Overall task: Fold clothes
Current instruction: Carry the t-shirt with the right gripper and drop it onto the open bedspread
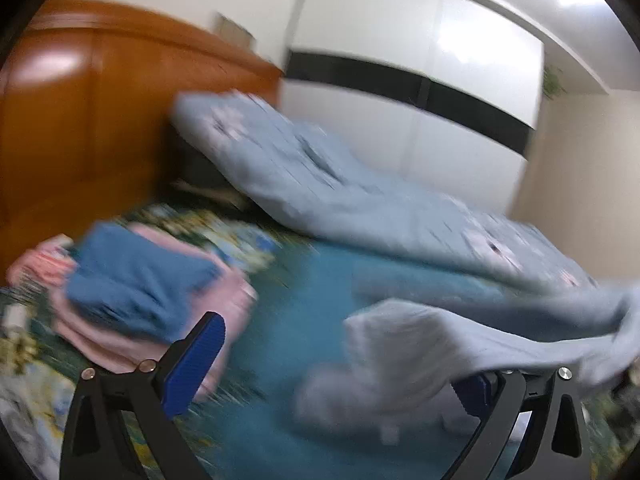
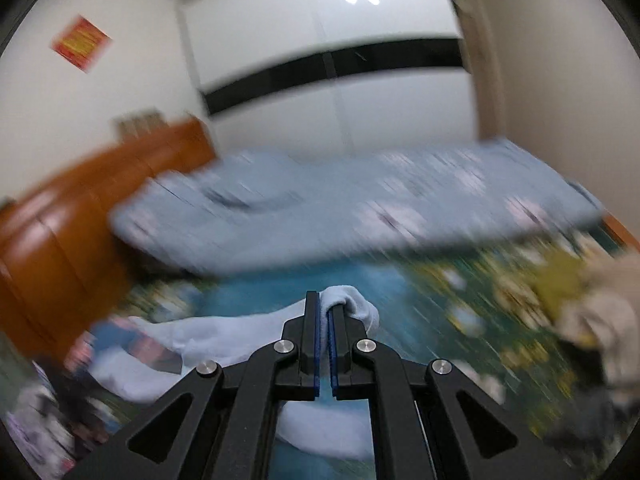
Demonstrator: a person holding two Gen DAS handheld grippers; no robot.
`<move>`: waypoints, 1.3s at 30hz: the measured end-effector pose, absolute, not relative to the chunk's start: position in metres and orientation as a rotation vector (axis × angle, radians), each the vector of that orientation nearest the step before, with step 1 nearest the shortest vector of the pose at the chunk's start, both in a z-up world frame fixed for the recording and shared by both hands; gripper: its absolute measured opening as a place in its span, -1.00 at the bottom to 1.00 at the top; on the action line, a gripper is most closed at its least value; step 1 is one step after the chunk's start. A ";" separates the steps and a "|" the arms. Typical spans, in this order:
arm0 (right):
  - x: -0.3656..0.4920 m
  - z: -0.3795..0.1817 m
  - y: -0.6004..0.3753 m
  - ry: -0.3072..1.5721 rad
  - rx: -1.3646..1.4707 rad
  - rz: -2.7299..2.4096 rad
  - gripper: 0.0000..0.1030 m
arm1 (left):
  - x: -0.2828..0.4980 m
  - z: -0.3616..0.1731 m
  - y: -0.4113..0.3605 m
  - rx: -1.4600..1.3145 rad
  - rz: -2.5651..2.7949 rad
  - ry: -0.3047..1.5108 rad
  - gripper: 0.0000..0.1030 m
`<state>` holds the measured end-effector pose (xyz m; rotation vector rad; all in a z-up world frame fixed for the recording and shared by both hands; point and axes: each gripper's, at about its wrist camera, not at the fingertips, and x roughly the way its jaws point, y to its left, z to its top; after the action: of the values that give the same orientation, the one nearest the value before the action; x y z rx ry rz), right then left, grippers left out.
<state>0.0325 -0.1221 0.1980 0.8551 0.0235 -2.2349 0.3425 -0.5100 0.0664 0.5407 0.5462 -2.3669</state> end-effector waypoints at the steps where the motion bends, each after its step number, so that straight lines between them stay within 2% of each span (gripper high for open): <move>1: 0.028 0.181 -0.108 0.029 0.902 -2.261 -0.94 | 0.336 0.062 -0.506 0.578 -2.390 0.563 1.00; 6: 0.010 0.111 -0.040 0.024 1.082 -2.383 -0.94 | 0.295 0.044 -0.480 0.747 -2.453 0.524 1.00; 11: 0.000 0.083 0.018 -0.106 1.170 -2.489 -0.94 | 0.266 0.034 -0.460 0.835 -2.480 0.487 1.00; 16: -0.012 0.025 0.036 -0.075 1.382 -2.468 -0.94 | 0.239 0.015 -0.445 0.950 -2.497 0.492 1.00; 21: -0.002 0.005 0.039 0.000 1.390 -2.447 -0.93 | 0.216 -0.016 -0.434 1.073 -2.460 0.482 1.00; 26: 0.003 -0.005 0.050 -0.025 1.393 -2.417 -0.93 | 0.201 -0.032 -0.428 1.141 -2.448 0.474 1.00; 29: 0.006 -0.010 0.054 -0.022 1.407 -2.401 -0.76 | 0.198 -0.034 -0.427 1.150 -2.448 0.460 1.00; 30: 0.007 -0.010 0.056 -0.014 1.410 -2.414 -0.49 | 0.197 -0.035 -0.428 1.150 -2.446 0.460 1.00; 31: 0.009 -0.010 0.059 0.000 1.412 -2.434 -0.10 | 0.197 -0.036 -0.430 1.150 -2.442 0.463 1.00; 32: 0.012 -0.008 0.063 0.007 1.405 -2.459 -0.01 | 0.198 -0.037 -0.432 1.150 -2.439 0.467 1.00; 36: 0.025 0.009 0.067 0.003 1.338 -2.526 -0.01 | 0.200 -0.042 -0.442 1.148 -2.411 0.493 1.00; 39: 0.038 0.023 0.025 0.054 1.239 -2.418 -0.01 | 0.202 -0.045 -0.449 1.143 -2.394 0.526 1.00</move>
<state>0.0384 0.0248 0.0229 1.2389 0.0542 -2.4178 0.2022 -0.4491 -0.0445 1.1431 0.5261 -2.3943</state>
